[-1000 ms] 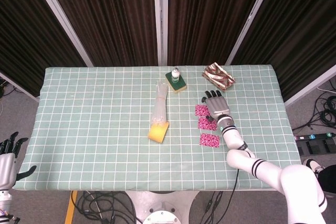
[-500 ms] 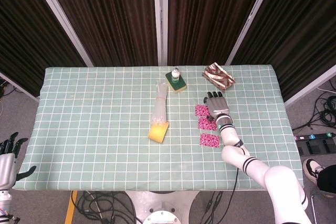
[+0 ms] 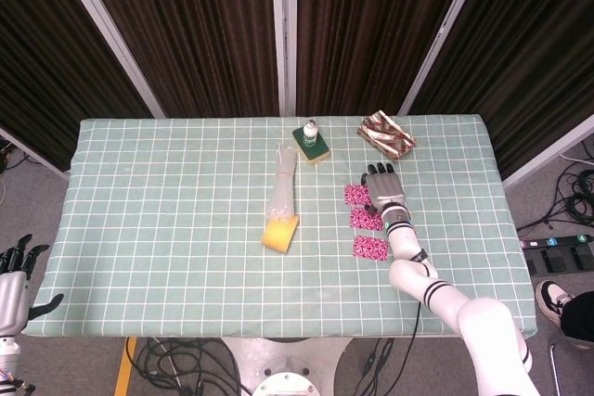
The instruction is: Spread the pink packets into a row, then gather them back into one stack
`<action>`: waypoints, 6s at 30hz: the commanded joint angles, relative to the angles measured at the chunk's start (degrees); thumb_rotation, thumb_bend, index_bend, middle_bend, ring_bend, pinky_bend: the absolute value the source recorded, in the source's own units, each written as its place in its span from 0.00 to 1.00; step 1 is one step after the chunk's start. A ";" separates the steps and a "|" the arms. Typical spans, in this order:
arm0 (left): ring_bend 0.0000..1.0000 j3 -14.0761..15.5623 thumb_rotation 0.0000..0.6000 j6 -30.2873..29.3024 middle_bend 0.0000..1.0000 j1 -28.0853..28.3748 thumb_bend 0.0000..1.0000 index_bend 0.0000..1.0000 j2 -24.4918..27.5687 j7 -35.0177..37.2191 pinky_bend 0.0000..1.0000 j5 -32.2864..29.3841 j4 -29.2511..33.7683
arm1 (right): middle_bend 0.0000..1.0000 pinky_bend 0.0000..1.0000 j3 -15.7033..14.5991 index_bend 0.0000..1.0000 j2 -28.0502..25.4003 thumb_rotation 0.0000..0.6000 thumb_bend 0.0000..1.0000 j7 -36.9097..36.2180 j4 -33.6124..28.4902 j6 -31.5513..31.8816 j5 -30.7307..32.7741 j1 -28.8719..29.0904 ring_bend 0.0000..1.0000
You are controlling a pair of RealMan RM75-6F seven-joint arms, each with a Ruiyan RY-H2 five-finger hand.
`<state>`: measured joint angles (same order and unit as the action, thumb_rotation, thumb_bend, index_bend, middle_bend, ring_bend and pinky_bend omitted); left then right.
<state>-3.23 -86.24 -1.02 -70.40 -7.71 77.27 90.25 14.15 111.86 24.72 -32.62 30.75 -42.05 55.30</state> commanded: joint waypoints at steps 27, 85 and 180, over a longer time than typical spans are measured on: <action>0.15 -0.26 1.00 0.42 0.18 0.53 0.13 0.27 -0.34 0.64 0.17 0.63 -0.75 | 0.11 0.00 0.81 0.39 -17.00 1.00 0.11 -0.47 -28.69 9.73 -1.95 -9.33 0.00; 0.15 0.02 1.00 0.61 0.18 0.34 0.13 0.27 -1.57 3.22 0.17 0.83 -3.10 | 0.09 0.00 -12.03 0.34 -21.11 0.84 0.11 6.19 -47.39 18.95 -1.07 -13.35 0.00; 0.15 0.00 1.00 1.06 0.18 0.45 0.13 0.27 -1.60 4.89 0.17 1.29 -3.67 | 0.11 0.00 -8.03 0.38 -18.25 0.87 0.16 6.62 -51.11 24.16 1.95 -15.75 0.00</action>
<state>-3.23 -85.17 -0.56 -72.00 -2.83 78.57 86.59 6.08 93.49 31.46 -83.84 54.99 -40.07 39.54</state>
